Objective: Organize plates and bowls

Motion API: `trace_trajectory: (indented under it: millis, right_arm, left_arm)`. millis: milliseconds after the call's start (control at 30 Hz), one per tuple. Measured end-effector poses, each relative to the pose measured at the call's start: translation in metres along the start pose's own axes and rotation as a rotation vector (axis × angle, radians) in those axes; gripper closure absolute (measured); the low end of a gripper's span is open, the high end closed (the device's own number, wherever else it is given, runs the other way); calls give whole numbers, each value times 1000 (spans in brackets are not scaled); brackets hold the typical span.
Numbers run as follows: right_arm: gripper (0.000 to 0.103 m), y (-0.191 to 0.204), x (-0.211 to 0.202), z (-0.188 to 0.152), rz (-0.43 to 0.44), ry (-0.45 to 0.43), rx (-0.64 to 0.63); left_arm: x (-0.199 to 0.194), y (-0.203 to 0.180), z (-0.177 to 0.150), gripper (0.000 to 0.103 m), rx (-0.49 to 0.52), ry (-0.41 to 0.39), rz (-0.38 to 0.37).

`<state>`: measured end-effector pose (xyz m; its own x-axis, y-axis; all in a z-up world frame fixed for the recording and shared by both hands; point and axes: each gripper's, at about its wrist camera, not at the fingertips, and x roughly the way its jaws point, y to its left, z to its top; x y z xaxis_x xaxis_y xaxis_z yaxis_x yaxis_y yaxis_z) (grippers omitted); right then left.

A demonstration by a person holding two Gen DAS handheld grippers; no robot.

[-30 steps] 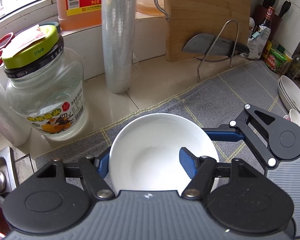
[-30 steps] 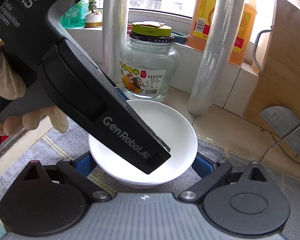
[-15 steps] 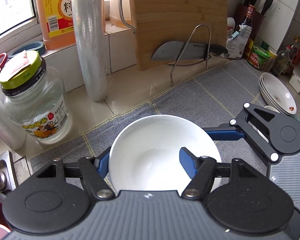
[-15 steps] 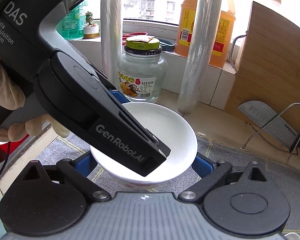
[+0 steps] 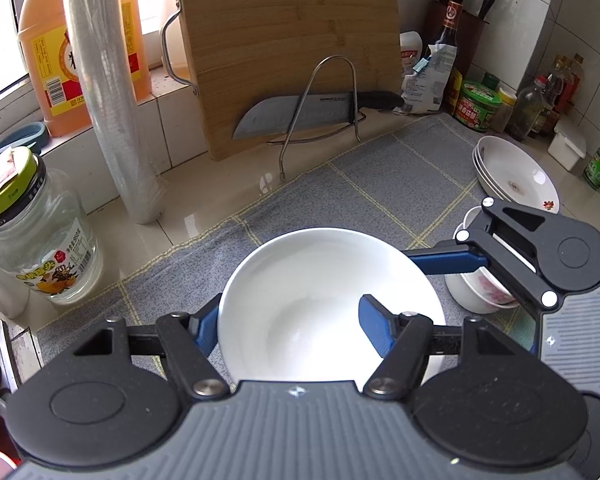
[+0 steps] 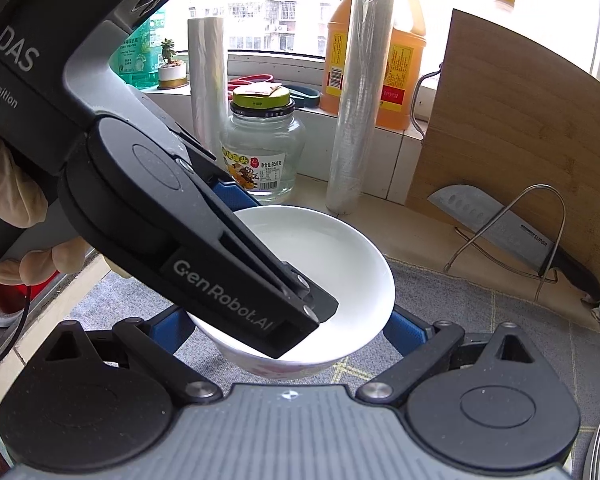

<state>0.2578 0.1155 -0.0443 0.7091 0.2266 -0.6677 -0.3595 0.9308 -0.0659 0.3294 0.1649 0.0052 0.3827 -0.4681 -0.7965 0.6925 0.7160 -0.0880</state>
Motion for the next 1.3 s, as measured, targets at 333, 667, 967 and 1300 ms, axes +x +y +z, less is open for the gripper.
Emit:
trace_trajectory:
  millis: [333, 667, 967, 1300]
  right_arm:
    - [2, -34, -41, -20, -92, -2, 42]
    - [2, -78, -76, -47, -206, 8, 111]
    - [2, -112, -93, -70, -253, 27, 186]
    - [2, -129, -86, -91, -232, 59, 253]
  left_arm:
    - [8, -53, 23, 34, 100, -26, -71]
    - [25, -114, 54, 34, 199, -51, -159]
    - [46, -151, 70, 34, 237, -36, -224]
    - [70, -164, 66, 34, 249, 13, -271]
